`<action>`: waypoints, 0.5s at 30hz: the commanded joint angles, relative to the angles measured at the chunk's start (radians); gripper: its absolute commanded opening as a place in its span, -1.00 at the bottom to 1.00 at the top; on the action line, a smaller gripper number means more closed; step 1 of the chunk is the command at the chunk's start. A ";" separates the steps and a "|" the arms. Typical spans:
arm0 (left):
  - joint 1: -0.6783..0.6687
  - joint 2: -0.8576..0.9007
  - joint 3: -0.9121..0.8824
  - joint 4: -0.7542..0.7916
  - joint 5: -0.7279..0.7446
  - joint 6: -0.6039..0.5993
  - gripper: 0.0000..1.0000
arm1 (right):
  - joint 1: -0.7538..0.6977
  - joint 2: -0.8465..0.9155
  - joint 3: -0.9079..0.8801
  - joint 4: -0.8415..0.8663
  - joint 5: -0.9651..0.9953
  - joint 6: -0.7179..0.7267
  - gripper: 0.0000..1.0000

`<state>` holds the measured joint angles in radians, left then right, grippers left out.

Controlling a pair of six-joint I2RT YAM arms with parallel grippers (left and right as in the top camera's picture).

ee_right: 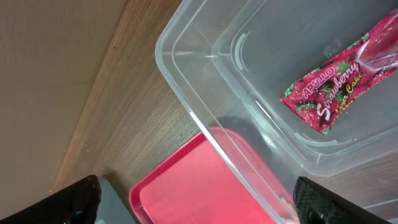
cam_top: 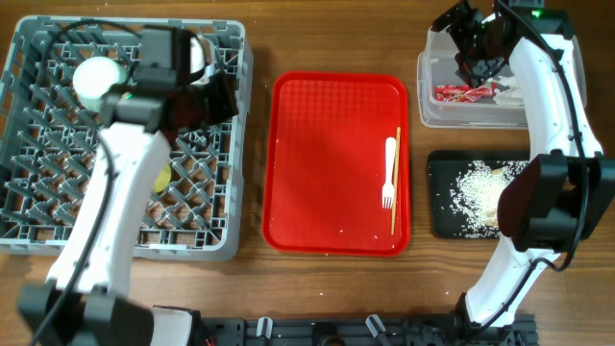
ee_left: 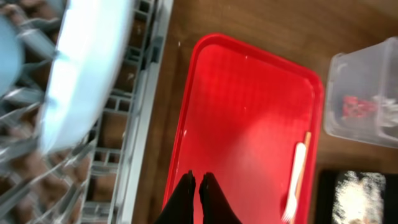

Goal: Sort waste into correct bins and load items into the dishwasher rack

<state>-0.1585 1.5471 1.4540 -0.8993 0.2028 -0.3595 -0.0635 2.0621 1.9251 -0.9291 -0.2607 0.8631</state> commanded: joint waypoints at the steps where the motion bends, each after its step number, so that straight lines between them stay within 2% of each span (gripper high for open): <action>1: -0.036 0.130 -0.011 0.124 -0.101 0.016 -0.92 | 0.003 0.016 0.025 0.002 0.017 0.008 1.00; 4: -0.035 0.179 -0.011 0.208 -0.287 0.016 -0.92 | 0.003 0.016 0.025 0.002 0.017 0.008 0.99; 7: -0.035 0.181 -0.011 0.230 -0.404 0.016 -0.92 | 0.003 0.016 0.025 0.002 0.017 0.008 0.99; 12: -0.034 0.179 -0.010 0.238 -0.443 0.015 -0.92 | 0.003 0.016 0.025 0.002 0.017 0.008 0.99; 15: -0.019 0.175 -0.010 0.259 -0.504 -0.050 -0.92 | 0.004 0.016 0.025 0.002 0.017 0.008 0.99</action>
<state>-0.1940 1.7306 1.4460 -0.6575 -0.2169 -0.3603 -0.0635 2.0621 1.9251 -0.9291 -0.2607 0.8631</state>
